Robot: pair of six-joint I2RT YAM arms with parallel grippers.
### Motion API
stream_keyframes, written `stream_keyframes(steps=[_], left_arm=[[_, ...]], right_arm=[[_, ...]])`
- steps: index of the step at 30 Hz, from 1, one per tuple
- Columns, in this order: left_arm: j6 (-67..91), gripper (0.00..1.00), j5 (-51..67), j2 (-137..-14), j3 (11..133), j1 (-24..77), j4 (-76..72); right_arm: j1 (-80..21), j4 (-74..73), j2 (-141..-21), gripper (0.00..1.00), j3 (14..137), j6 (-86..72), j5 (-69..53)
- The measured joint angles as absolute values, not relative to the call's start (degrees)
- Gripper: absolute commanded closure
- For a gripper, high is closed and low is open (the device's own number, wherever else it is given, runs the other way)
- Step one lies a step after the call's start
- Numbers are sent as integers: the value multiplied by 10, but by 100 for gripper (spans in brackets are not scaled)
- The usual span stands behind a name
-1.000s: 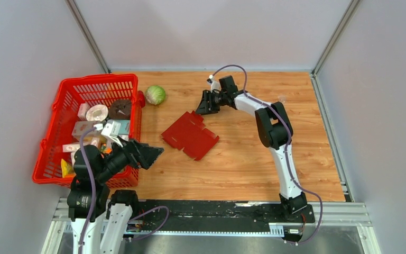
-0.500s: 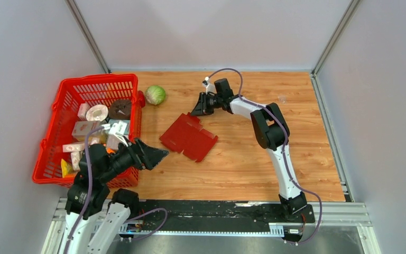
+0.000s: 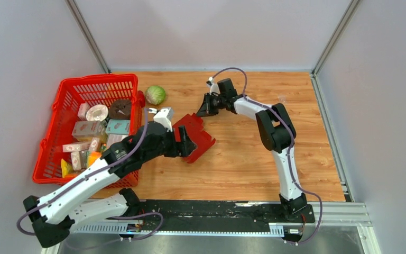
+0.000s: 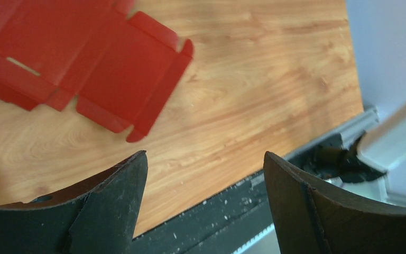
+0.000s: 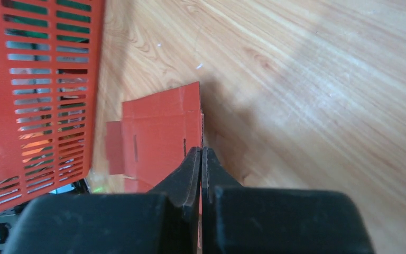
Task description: Fold the paper box
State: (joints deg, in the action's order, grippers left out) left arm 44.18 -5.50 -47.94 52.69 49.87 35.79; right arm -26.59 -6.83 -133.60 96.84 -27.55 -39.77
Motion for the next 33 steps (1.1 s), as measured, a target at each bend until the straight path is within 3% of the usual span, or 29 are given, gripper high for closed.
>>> stream_keyframes(steps=[6, 11, 15, 33], left_arm=[[444, 12, -130, -617, 632, 490, 380], [447, 13, -105, -691, 678, 409, 358], [447, 12, -65, -719, 650, 345, 303], [466, 12, 100, -775, 475, 260, -29]], right_arm=[[-235, -74, -1248, 100, 937, -275, -390], [-183, -60, -1183, 100, 901, -288, -390], [-143, -35, -1148, 100, 860, -311, -396], [-98, 50, -978, 100, 788, -405, -446]])
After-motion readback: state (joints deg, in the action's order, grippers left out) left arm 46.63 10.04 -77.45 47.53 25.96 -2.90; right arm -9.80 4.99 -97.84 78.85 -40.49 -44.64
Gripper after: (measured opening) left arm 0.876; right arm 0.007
